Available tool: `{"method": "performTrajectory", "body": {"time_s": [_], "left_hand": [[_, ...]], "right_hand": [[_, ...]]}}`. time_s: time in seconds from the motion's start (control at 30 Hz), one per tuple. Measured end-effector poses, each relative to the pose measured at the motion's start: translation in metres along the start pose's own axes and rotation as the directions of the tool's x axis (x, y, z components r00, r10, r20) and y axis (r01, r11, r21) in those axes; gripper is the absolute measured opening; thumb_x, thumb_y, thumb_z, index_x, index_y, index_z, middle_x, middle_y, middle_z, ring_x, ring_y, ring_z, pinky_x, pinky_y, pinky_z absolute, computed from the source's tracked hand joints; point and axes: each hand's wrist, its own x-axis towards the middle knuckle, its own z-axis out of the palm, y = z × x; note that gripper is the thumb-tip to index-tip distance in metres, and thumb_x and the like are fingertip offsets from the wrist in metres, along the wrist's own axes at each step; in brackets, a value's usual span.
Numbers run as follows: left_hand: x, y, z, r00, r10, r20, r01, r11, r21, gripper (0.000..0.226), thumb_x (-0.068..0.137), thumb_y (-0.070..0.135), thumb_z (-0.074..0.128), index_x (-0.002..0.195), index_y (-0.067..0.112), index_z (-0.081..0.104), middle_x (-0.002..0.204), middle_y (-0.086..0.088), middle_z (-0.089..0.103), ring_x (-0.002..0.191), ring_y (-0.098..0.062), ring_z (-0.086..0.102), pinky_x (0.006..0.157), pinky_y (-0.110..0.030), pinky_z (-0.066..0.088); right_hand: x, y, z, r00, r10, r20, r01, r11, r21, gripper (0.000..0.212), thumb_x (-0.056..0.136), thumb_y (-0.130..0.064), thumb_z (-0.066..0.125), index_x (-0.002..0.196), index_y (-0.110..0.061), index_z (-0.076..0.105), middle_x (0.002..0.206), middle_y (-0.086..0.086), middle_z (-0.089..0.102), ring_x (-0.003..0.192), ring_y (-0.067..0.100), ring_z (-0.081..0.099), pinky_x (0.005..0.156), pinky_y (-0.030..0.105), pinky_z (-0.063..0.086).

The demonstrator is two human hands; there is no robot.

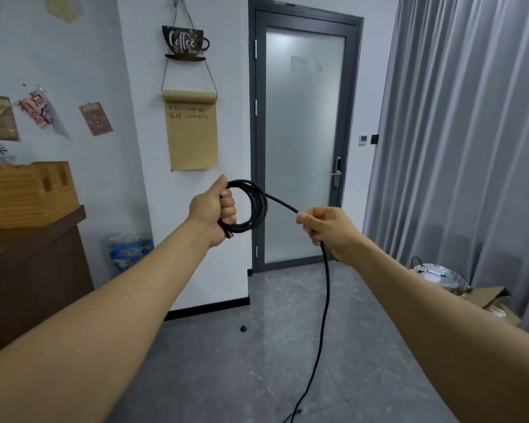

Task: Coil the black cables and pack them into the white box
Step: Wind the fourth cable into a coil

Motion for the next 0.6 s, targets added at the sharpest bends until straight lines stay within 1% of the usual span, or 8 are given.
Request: {"method": "performTrajectory", "body": {"time_s": [0.13, 0.23, 0.3, 0.37, 0.43, 0.5, 0.57, 0.6], "left_hand": [[0.01, 0.014, -0.012, 0.974, 0.054, -0.22, -0.074, 0.993, -0.087, 0.042, 0.096, 0.033, 0.052, 0.06, 0.02, 0.035, 0.035, 0.011, 0.029, 0.028, -0.005, 0.02, 0.031, -0.016, 0.017], [0.016, 0.02, -0.024, 0.924, 0.068, -0.377, -0.117, 0.987, -0.109, 0.042, 0.096, 0.034, 0.053, 0.059, 0.019, 0.037, 0.038, 0.01, 0.032, 0.028, -0.006, 0.02, 0.033, -0.015, 0.017], [0.018, 0.022, -0.03, 0.89, 0.089, -0.448, -0.138, 0.987, -0.079, 0.044, 0.095, 0.035, 0.052, 0.058, 0.018, 0.036, 0.046, 0.009, 0.032, 0.028, -0.007, 0.02, 0.034, -0.015, 0.017], [0.019, 0.024, -0.031, 0.871, 0.136, -0.472, -0.156, 0.988, -0.003, 0.045, 0.095, 0.039, 0.05, 0.057, 0.018, 0.036, 0.051, 0.007, 0.032, 0.028, -0.008, 0.021, 0.037, -0.016, 0.019], [0.019, 0.025, -0.029, 0.853, 0.217, -0.474, -0.168, 0.975, 0.143, 0.046, 0.095, 0.041, 0.047, 0.058, 0.017, 0.035, 0.05, 0.005, 0.033, 0.029, -0.01, 0.024, 0.044, -0.02, 0.022], [0.021, 0.023, -0.028, 0.839, 0.329, -0.434, -0.173, 0.917, 0.36, 0.046, 0.097, 0.042, 0.043, 0.061, 0.015, 0.036, 0.053, 0.001, 0.036, 0.039, -0.015, 0.032, 0.049, -0.024, 0.029], [0.022, 0.019, -0.028, 0.846, 0.397, -0.356, -0.161, 0.826, 0.54, 0.045, 0.097, 0.045, 0.04, 0.064, 0.015, 0.037, 0.06, -0.001, 0.038, 0.052, -0.019, 0.035, 0.056, -0.029, 0.032], [0.021, 0.016, -0.028, 0.859, 0.408, -0.311, -0.153, 0.783, 0.603, 0.045, 0.097, 0.046, 0.039, 0.065, 0.015, 0.036, 0.061, -0.001, 0.038, 0.055, -0.02, 0.034, 0.057, -0.029, 0.031]], "right_hand": [[-0.001, 0.012, -0.012, 0.992, -0.012, -0.126, -0.004, 0.992, -0.129, 0.018, 0.093, -0.019, 0.058, 0.078, -0.011, 0.063, 0.059, 0.0, 0.05, 0.049, 0.01, 0.04, 0.048, 0.02, 0.035], [-0.001, 0.02, -0.016, 0.972, -0.094, -0.216, 0.041, 0.971, -0.235, 0.01, 0.092, -0.018, 0.059, 0.085, -0.012, 0.061, 0.065, 0.002, 0.057, 0.057, 0.013, 0.049, 0.059, 0.025, 0.043], [-0.001, 0.021, -0.015, 0.951, -0.147, -0.273, 0.072, 0.961, -0.267, 0.005, 0.091, -0.015, 0.06, 0.088, -0.013, 0.064, 0.069, 0.003, 0.06, 0.063, 0.015, 0.054, 0.07, 0.032, 0.048], [0.0, 0.014, -0.009, 0.936, -0.215, -0.278, 0.089, 0.911, -0.404, 0.01, 0.091, -0.013, 0.059, 0.091, -0.012, 0.07, 0.072, 0.002, 0.064, 0.066, 0.015, 0.057, 0.074, 0.034, 0.051], [0.001, 0.002, 0.0, 0.944, -0.287, -0.163, 0.111, 0.741, -0.662, 0.018, 0.091, -0.014, 0.056, 0.096, -0.013, 0.073, 0.083, 0.002, 0.07, 0.076, 0.02, 0.063, 0.076, 0.037, 0.055], [0.0, -0.015, 0.015, 0.954, -0.298, 0.035, 0.191, 0.514, -0.836, 0.022, 0.089, -0.014, 0.053, 0.096, -0.016, 0.073, 0.092, 0.001, 0.072, 0.085, 0.024, 0.065, 0.075, 0.037, 0.056], [-0.001, -0.033, 0.03, 0.934, -0.288, 0.211, 0.307, 0.346, -0.887, 0.023, 0.087, -0.017, 0.051, 0.093, -0.02, 0.073, 0.093, -0.002, 0.072, 0.087, 0.022, 0.064, 0.069, 0.031, 0.054], [-0.001, -0.042, 0.036, 0.916, -0.285, 0.282, 0.364, 0.297, -0.883, 0.022, 0.088, -0.019, 0.052, 0.094, -0.022, 0.073, 0.094, -0.005, 0.072, 0.087, 0.02, 0.064, 0.067, 0.028, 0.05]]}}
